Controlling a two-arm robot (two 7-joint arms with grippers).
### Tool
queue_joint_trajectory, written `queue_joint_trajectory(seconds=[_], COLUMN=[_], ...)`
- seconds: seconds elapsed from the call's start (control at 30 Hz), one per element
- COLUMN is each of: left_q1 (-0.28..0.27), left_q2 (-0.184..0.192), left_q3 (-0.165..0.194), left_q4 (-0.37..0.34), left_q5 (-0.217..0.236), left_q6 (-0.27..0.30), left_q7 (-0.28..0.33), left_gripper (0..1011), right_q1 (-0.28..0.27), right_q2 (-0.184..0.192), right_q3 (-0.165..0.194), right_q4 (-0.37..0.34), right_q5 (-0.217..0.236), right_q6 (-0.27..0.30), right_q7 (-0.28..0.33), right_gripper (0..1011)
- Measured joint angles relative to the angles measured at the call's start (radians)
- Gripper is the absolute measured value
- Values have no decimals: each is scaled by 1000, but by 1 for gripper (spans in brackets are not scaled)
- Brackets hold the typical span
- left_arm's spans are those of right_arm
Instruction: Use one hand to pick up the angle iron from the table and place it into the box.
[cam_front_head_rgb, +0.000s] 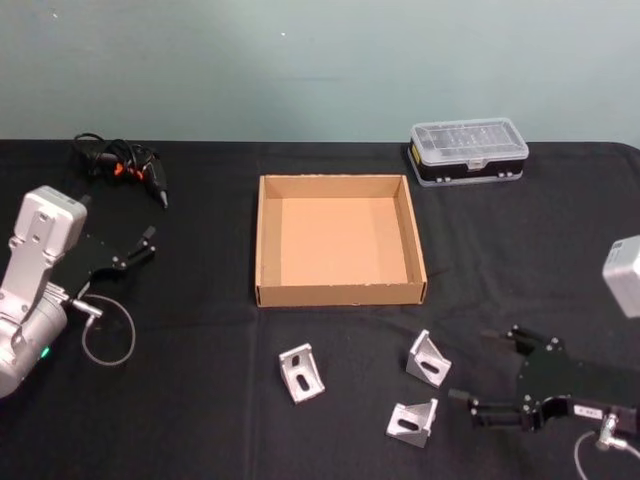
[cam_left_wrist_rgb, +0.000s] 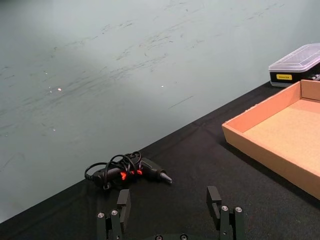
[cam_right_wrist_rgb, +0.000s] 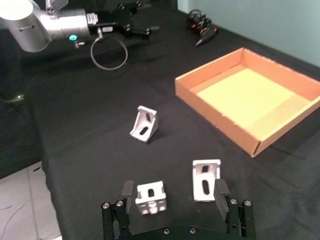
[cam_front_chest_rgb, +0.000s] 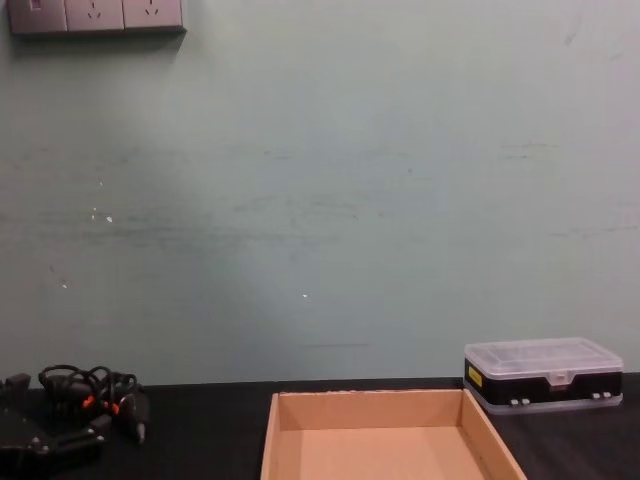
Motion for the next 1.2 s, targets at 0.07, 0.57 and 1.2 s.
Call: queue_joint_trajectory(seconds=[0.07, 0.57, 1.2], left_q1=[0, 0, 0], left_q2=[0, 0, 0], left_q3=[0, 0, 0], left_q4=[0, 0, 0], left_q5=[0, 0, 0], left_q6=[0, 0, 0], left_q7=[0, 0, 0], left_gripper=[1000, 1000, 1000], right_q1=[4, 64, 113], right_q2=[1, -30, -77], right_q3=[-14, -120, -178], right_q4=[0, 40, 89], right_q5=[-6, -72, -103], right_q6=[8, 42, 47], right_q7=[3, 21, 34], right_gripper=[1000, 1000, 1000])
